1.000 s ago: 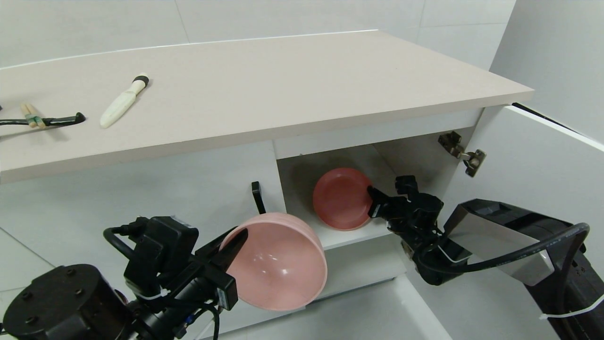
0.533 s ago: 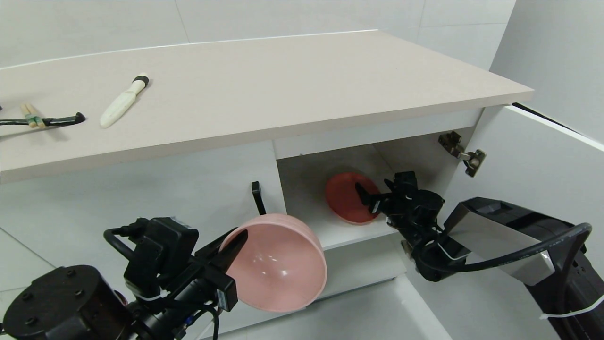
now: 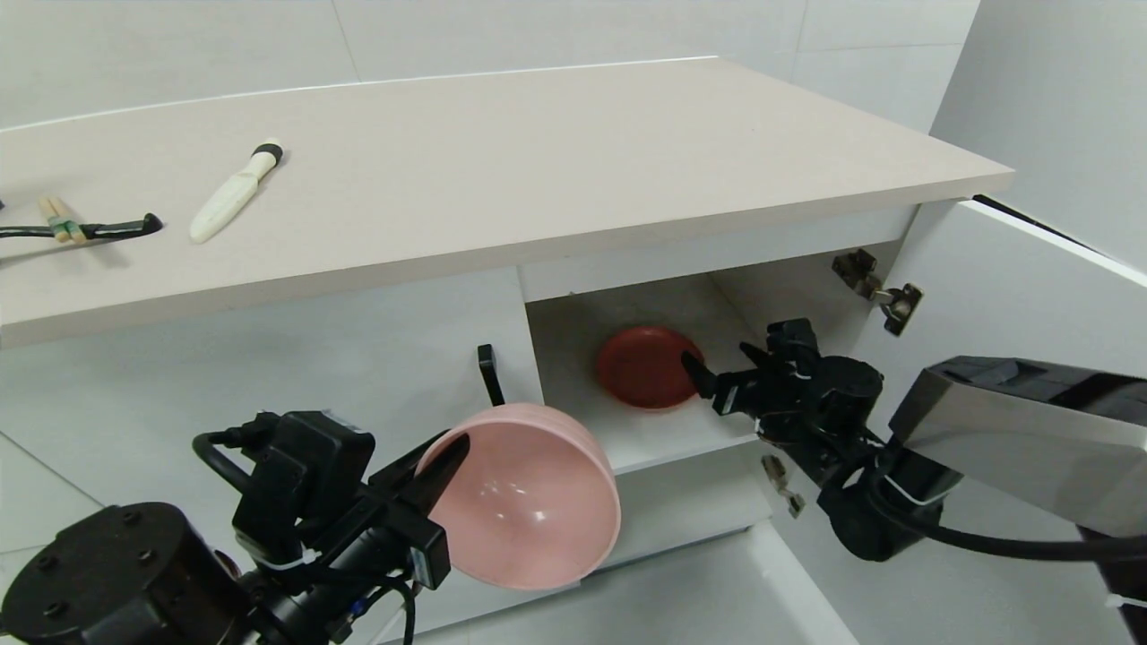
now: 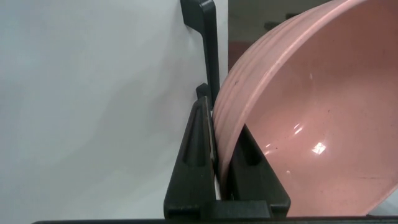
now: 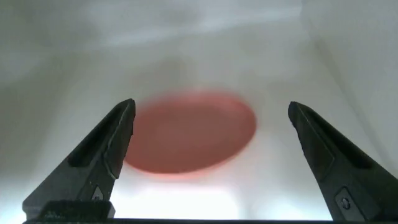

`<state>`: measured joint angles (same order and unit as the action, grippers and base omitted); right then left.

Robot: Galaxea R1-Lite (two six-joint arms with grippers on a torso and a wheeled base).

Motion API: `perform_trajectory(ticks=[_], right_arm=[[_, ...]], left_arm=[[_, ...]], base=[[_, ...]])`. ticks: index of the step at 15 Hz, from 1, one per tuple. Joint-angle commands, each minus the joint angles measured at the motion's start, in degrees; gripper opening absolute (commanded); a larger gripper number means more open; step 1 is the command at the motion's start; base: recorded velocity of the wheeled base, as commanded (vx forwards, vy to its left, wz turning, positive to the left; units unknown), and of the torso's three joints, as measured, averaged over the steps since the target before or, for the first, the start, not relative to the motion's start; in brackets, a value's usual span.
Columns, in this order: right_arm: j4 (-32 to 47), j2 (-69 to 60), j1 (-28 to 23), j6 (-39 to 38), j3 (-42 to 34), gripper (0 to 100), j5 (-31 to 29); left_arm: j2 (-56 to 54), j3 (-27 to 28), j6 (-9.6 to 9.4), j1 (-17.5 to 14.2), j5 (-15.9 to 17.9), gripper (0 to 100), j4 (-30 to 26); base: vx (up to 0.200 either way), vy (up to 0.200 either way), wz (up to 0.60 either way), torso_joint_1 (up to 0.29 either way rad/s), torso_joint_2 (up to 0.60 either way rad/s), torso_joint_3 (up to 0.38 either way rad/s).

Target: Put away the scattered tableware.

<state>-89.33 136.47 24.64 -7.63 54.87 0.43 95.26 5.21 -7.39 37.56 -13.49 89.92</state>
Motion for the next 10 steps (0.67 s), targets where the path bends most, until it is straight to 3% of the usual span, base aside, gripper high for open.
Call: perform_trajectory(ticks=[1,6,8,9,10], right_arm=[[-0.67,-15.10,4.19,-0.02,-17.87,100,0.01],[-0.67,-26.43,6.48,-0.02,-33.34,100,-2.98],[-0.67,-30.13,6.30,-0.02,-38.17,100,-3.15],[-0.67,-30.48,6.30,-0.02,-38.43,100,-3.15],[-0.67,-32.50,6.21,-0.02,-39.49,100,-3.15]], left_arm=[[-0.07,0.24,0.00,0.41,-0.04,0,0.08],[0.19,0.86,-0.26,4.80,-0.66,0,0.08],[3.18,6.48,-0.43,6.65,-4.79,0,0.08],[3.62,7.36,-0.43,6.83,-5.31,0,0.08],[6.61,12.46,-1.67,9.73,-9.53,0,0.08]], base=[[0.000,0.000,0.00,0.000,0.00,0.000],[0.000,0.000,0.00,0.000,0.00,0.000],[0.000,0.000,0.00,0.000,0.00,0.000],[0.000,0.000,0.00,0.000,0.00,0.000],[0.000,0.000,0.00,0.000,0.00,0.000]])
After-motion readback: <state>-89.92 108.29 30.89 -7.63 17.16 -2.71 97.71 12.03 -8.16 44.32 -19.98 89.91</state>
